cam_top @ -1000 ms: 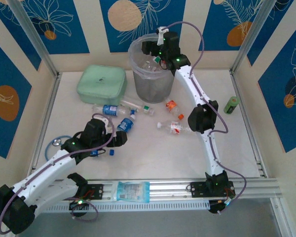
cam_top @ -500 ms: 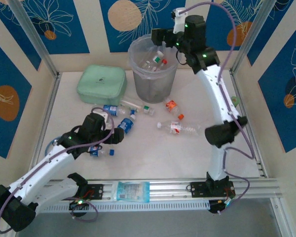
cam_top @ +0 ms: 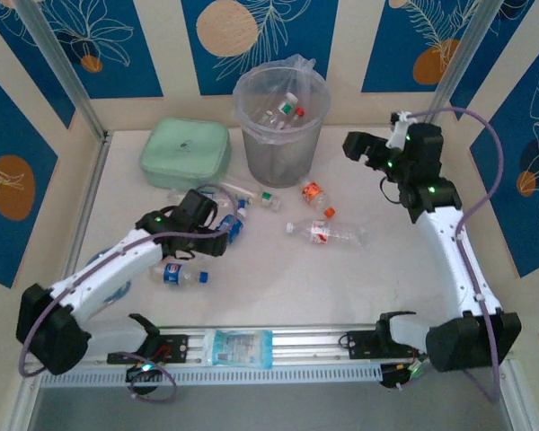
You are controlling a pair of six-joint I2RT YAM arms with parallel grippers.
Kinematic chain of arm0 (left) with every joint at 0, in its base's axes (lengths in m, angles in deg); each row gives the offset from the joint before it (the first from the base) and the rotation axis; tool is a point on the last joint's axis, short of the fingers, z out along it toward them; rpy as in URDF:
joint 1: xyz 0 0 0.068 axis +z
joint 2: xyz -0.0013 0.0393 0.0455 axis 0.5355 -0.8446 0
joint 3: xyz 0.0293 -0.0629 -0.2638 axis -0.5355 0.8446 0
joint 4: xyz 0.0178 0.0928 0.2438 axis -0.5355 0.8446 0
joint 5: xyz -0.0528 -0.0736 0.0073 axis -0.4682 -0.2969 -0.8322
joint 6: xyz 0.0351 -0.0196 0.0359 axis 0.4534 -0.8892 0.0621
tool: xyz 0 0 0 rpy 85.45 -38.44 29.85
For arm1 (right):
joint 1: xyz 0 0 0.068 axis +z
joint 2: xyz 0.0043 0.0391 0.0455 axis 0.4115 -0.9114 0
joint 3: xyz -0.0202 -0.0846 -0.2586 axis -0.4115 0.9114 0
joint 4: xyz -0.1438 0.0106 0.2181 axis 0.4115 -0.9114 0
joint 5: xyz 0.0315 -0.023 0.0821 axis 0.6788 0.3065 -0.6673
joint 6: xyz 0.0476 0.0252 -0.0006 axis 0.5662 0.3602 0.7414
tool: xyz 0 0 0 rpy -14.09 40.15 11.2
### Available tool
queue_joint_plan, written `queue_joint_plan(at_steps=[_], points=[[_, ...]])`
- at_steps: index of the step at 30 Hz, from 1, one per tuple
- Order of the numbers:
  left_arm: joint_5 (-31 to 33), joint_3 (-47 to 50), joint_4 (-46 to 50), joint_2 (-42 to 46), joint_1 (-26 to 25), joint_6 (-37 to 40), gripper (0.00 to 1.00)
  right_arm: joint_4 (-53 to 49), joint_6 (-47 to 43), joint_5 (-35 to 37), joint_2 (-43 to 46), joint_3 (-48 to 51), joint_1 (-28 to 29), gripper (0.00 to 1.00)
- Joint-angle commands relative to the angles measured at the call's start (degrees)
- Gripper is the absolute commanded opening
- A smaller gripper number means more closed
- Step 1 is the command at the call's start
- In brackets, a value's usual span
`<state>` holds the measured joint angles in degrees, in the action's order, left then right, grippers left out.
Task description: Put the plastic bottles in the bin
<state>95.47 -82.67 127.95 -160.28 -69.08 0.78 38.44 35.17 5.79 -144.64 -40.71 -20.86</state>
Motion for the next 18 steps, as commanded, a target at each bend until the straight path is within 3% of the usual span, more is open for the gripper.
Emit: queue_joint_plan(at_steps=[1,9,13,18], points=[[1.17,-2.92,-1.26,-4.39,-1.58,2.39,0.84,2.24,5.57,-5.40,6.44,6.00,-1.26,0.99],[5.46,-5.12,-0.59,-15.51,-3.02,0.24,0.80,-0.90,8.35,-11.51,14.02,16.82,-4.83,0.99],[5.48,-4.39,-1.26,-17.45,-3.19,-0.76,0.77,-3.20,8.45,-11.80,14.96,19.78,-5.20,0.99],[4.33,-2.25,-3.42,-18.80,-3.19,-1.28,0.68,1.01,12.32,-13.94,16.58,25.11,-5.68,0.99]])
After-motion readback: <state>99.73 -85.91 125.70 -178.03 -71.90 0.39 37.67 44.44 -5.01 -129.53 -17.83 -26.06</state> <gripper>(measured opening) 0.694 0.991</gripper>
